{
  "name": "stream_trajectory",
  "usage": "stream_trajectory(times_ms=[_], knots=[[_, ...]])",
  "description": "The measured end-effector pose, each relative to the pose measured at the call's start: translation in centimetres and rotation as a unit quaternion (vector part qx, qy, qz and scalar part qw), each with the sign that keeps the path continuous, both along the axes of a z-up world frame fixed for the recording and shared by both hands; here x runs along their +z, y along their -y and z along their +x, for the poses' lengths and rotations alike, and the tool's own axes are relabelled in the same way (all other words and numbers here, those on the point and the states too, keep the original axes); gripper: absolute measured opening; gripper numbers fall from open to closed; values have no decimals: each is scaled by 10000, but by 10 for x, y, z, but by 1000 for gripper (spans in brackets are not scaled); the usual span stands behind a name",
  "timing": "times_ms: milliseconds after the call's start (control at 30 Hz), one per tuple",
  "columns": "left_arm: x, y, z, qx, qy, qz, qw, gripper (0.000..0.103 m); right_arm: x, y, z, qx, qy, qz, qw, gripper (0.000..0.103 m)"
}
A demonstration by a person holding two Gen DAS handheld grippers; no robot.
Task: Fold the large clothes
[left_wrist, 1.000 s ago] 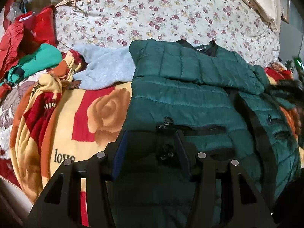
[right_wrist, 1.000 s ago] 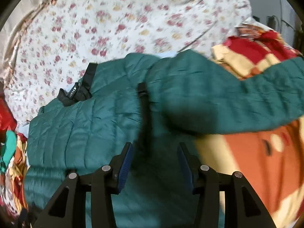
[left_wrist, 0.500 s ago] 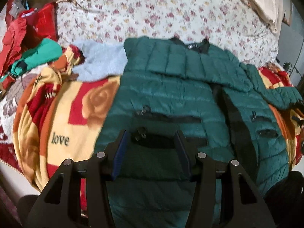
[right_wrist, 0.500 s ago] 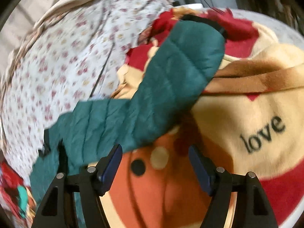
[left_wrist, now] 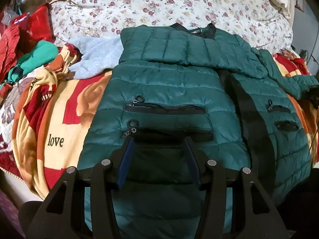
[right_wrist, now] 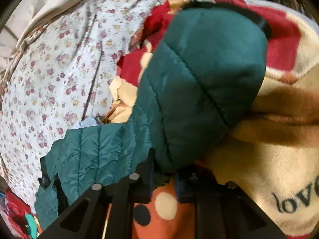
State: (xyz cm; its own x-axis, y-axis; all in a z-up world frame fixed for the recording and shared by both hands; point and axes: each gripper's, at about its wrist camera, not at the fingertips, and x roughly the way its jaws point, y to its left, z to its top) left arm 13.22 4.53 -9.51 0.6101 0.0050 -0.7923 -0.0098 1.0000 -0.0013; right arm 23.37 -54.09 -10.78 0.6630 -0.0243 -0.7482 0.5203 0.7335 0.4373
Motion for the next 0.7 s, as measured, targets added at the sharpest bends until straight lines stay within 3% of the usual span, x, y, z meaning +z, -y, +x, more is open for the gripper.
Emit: stream_trajectory(times_ms=[167,367,567,667,700], knots=[[1,-5,-5,-5,200,48,9998,50,33,-41,4,360,75,-531,9979,10],[-4,-13,-14,20,444,107,9990,50,82,-131,23,1217,342,-1101,9858,9],[2,-29,-21,94,734,40,9972,50,94,-250,53,2281,396,-1266,9646,9],[2,-39,-21,191,739,-120,9970,50,85,-316,67,2932,338,-1348,9459,9],[2,-43,-21,231,742,-164,9968,50,77,-346,71,3289,269,-1401,9335,9]])
